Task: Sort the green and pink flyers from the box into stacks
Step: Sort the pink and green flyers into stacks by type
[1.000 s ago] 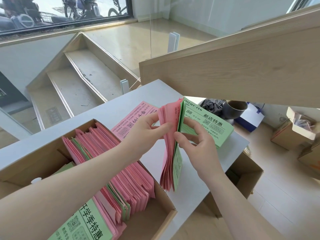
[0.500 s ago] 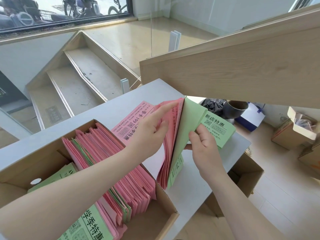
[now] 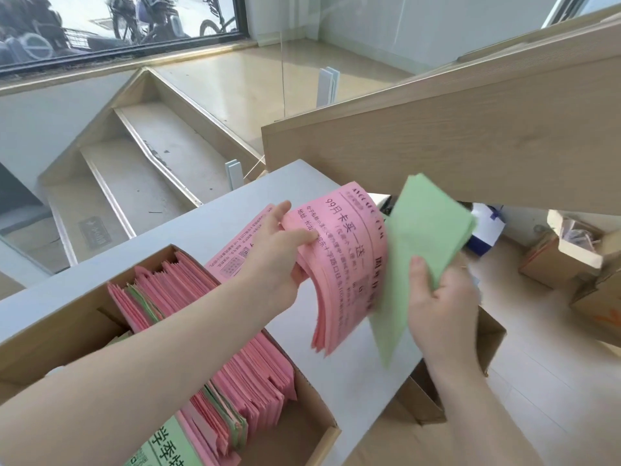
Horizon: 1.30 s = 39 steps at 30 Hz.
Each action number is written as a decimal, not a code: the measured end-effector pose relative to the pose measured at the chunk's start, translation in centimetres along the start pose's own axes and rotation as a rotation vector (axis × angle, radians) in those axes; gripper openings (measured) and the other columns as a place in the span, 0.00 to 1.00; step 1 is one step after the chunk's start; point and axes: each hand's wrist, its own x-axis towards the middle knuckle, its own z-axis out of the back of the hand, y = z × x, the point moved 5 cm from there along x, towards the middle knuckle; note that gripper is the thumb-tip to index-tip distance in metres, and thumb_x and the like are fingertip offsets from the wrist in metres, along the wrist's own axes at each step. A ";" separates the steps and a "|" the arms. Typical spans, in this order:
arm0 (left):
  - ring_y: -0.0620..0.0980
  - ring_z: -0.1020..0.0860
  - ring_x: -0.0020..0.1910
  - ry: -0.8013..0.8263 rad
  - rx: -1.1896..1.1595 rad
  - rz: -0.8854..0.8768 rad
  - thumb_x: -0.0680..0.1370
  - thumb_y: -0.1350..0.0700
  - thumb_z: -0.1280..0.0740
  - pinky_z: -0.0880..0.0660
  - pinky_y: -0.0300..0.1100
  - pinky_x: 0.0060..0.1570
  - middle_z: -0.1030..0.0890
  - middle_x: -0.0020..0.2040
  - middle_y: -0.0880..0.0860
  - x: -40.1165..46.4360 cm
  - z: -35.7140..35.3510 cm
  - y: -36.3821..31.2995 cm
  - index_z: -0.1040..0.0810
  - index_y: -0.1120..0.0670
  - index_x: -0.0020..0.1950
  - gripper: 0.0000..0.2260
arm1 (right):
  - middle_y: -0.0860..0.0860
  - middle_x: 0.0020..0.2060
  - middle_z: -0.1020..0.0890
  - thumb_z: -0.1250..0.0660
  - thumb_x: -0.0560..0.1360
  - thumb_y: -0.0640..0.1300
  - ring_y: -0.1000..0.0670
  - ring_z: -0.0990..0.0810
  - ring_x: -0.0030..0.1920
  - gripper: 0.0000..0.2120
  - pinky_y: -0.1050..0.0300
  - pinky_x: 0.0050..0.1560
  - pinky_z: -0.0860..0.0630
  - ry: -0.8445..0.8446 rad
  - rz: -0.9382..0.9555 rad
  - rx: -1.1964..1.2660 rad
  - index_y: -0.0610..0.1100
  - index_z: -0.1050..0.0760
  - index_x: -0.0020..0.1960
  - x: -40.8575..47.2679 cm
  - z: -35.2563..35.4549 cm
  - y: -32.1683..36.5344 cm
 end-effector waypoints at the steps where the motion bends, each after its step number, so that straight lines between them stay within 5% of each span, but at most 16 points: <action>1: 0.50 0.20 0.37 0.012 -0.073 0.048 0.76 0.70 0.40 0.22 0.42 0.33 0.21 0.53 0.49 0.0 -0.6 0.1 0.36 0.44 0.70 0.28 | 0.47 0.45 0.24 0.43 0.75 0.44 0.52 0.27 0.43 0.08 0.69 0.40 0.34 -0.047 0.063 -0.052 0.45 0.26 0.48 0.5 1.4 0.7; 5: 0.53 0.22 0.42 -0.079 -0.070 0.113 0.75 0.72 0.42 0.23 0.47 0.42 0.24 0.50 0.50 1.1 -1.0 1.4 0.41 0.43 0.73 0.33 | 0.49 0.44 0.30 0.42 0.76 0.39 0.59 0.38 0.37 0.12 0.82 0.40 0.38 -0.028 0.229 -0.369 0.34 0.23 0.50 1.9 2.5 2.2; 8: 0.53 0.23 0.41 -0.202 0.280 0.140 0.75 0.71 0.43 0.21 0.51 0.47 0.26 0.42 0.49 1.4 0.6 3.4 0.43 0.42 0.73 0.33 | 0.50 0.47 0.31 0.41 0.78 0.39 0.54 0.29 0.38 0.13 0.71 0.37 0.30 0.157 0.175 -0.508 0.39 0.24 0.60 1.8 -0.1 0.6; 10: 0.55 0.24 0.43 -0.240 0.516 0.184 0.76 0.68 0.44 0.21 0.49 0.45 0.27 0.41 0.52 1.1 1.7 4.5 0.45 0.42 0.73 0.31 | 0.46 0.50 0.28 0.38 0.76 0.37 0.46 0.24 0.40 0.18 0.53 0.36 0.23 0.257 0.158 -0.570 0.42 0.27 0.66 0.9 -1.6 -0.7; 12: 0.54 0.26 0.43 -0.261 0.612 0.254 0.79 0.63 0.44 0.26 0.44 0.38 0.28 0.44 0.54 0.6 2.3 4.5 0.44 0.42 0.70 0.24 | 0.44 0.48 0.27 0.34 0.72 0.34 0.46 0.25 0.32 0.21 0.54 0.27 0.27 0.302 0.193 -0.613 0.40 0.27 0.65 0.0 -2.3 -1.3; 14: 0.56 0.27 0.54 -0.261 0.782 0.276 0.80 0.56 0.40 0.28 0.50 0.48 0.29 0.56 0.58 1.4 2.4 3.8 0.47 0.47 0.72 0.24 | 0.44 0.43 0.26 0.28 0.68 0.33 0.51 0.29 0.25 0.22 0.61 0.21 0.34 0.257 0.285 -0.673 0.37 0.25 0.62 -0.4 -2.5 -1.0; 16: 0.60 0.34 0.67 -0.220 0.940 0.173 0.77 0.51 0.35 0.34 0.55 0.61 0.39 0.71 0.58 2.3 2.0 2.1 0.50 0.50 0.76 0.32 | 0.45 0.40 0.25 0.25 0.64 0.33 0.53 0.29 0.23 0.24 0.65 0.20 0.36 0.198 0.353 -0.734 0.36 0.23 0.60 -0.7 -2.8 -0.5; 18: 0.58 0.33 0.66 -0.091 0.819 0.086 0.77 0.42 0.39 0.35 0.54 0.66 0.33 0.69 0.57 2.4 0.6 0.5 0.32 0.51 0.66 0.21 | 0.44 0.39 0.24 0.24 0.62 0.32 0.53 0.29 0.22 0.25 0.67 0.21 0.40 0.162 0.394 -0.795 0.35 0.23 0.59 -0.9 -3.1 -0.2; 20: 0.57 0.22 0.56 0.111 0.583 0.228 0.77 0.39 0.41 0.26 0.52 0.59 0.20 0.54 0.56 1.7 -1.0 0.3 0.25 0.51 0.50 0.16 | 0.43 0.40 0.23 0.23 0.60 0.32 0.53 0.30 0.22 0.27 0.66 0.22 0.44 0.157 0.411 -0.851 0.34 0.23 0.59 -1.4 -3.7 0.0; 22: 0.54 0.17 0.44 0.249 0.583 0.241 0.78 0.48 0.37 0.19 0.45 0.45 0.16 0.47 0.56 1.4 -1.9 0.4 0.23 0.55 0.53 0.12 | 0.43 0.41 0.22 0.23 0.58 0.32 0.53 0.29 0.23 0.30 0.65 0.24 0.45 0.189 0.402 -0.875 0.35 0.24 0.60 -1.9 -4.5 -0.2; 25: 0.50 0.17 0.39 0.274 0.787 0.018 0.76 0.63 0.35 0.19 0.41 0.37 0.17 0.48 0.56 2.2 -2.4 -0.1 0.25 0.59 0.59 0.11 | 0.45 0.44 0.23 0.24 0.63 0.45 0.50 0.24 0.30 0.30 0.63 0.27 0.37 0.211 0.413 -0.794 0.37 0.25 0.62 -2.2 -4.8 -0.7; 27: 0.48 0.18 0.36 0.340 0.865 -0.103 0.76 0.65 0.36 0.20 0.38 0.36 0.17 0.44 0.55 2.3 -3.0 -1.0 0.24 0.58 0.56 0.09 | 0.47 0.52 0.25 0.39 0.71 0.65 0.47 0.25 0.48 0.31 0.57 0.45 0.28 0.231 0.317 -0.617 0.45 0.26 0.65 -1.7 -3.6 -1.5; 30: 0.48 0.17 0.38 0.539 0.902 -0.204 0.77 0.65 0.36 0.23 0.33 0.35 0.15 0.42 0.52 2.0 -4.3 -2.9 0.22 0.55 0.53 0.09 | 0.57 0.66 0.34 0.48 0.67 0.73 0.54 0.41 0.68 0.36 0.54 0.67 0.43 0.270 -0.011 -0.328 0.56 0.34 0.70 0.2 -0.8 -3.7; 33: 0.48 0.17 0.41 0.740 0.812 -0.240 0.76 0.66 0.35 0.20 0.41 0.44 0.15 0.43 0.51 2.4 -5.9 -4.4 0.22 0.53 0.54 0.11 | 0.62 0.61 0.26 0.40 0.64 0.67 0.61 0.32 0.64 0.28 0.59 0.65 0.36 0.351 -0.217 0.087 0.61 0.32 0.62 2.1 0.7 -5.4; 36: 0.51 0.18 0.44 0.688 0.682 -0.239 0.76 0.66 0.36 0.20 0.46 0.47 0.16 0.48 0.56 4.2 -6.4 -5.2 0.21 0.53 0.54 0.12 | 0.60 0.43 0.18 0.35 0.66 0.56 0.61 0.23 0.49 0.14 0.61 0.52 0.32 0.451 -0.250 0.182 0.53 0.21 0.49 3.7 1.7 -5.8; 39: 0.50 0.18 0.42 0.616 0.615 -0.183 0.78 0.66 0.39 0.20 0.44 0.45 0.17 0.49 0.56 6.2 -6.0 -4.8 0.22 0.54 0.57 0.13 | 0.54 0.48 0.17 0.34 0.66 0.53 0.57 0.22 0.50 0.13 0.64 0.50 0.31 0.508 -0.249 0.199 0.50 0.19 0.47 4.6 2.3 -6.5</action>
